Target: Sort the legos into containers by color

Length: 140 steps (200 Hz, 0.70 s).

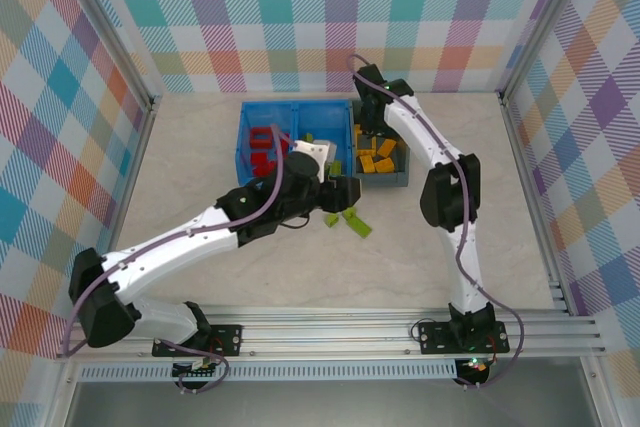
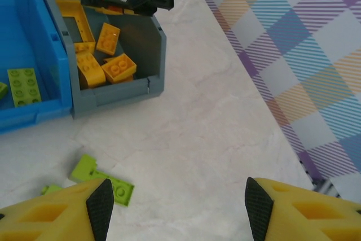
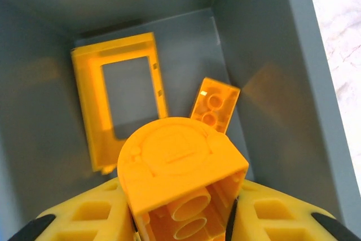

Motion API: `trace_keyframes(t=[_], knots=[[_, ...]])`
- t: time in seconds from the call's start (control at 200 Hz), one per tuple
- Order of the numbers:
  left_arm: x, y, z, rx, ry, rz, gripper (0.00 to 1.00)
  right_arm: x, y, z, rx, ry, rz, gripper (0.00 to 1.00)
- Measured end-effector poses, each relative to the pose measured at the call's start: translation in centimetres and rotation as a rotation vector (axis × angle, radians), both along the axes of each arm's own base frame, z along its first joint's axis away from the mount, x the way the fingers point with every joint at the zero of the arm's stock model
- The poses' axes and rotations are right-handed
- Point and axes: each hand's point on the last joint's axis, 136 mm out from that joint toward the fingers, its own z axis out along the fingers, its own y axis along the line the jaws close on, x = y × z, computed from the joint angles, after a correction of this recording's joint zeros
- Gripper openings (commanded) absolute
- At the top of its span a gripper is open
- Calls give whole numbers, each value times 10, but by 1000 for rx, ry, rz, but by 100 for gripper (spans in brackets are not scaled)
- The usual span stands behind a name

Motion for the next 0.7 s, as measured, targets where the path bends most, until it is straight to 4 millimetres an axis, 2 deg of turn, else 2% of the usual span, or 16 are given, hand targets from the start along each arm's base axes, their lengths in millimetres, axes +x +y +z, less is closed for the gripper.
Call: trace_keyframes(t=[0.19,0.345,0.47,0.58,0.7], knots=[[-2,-21,-16,45,-5,-19,65,26,-14,-32,-39,28,3,38],[-8,-31,-23,64,-9,-44,65,34,-12,-41,-46,28,15,57],[-9,-34,-20,57,-18,-52,65,33,-11,-44,-52,36,27,66],[-11,-35,-20,57,-19,-56,64,33,-8,-42,-51,32,33,67],[-16,-34,-21,64,-26,-53,64,30,-4,-38,-49,29,41,63]])
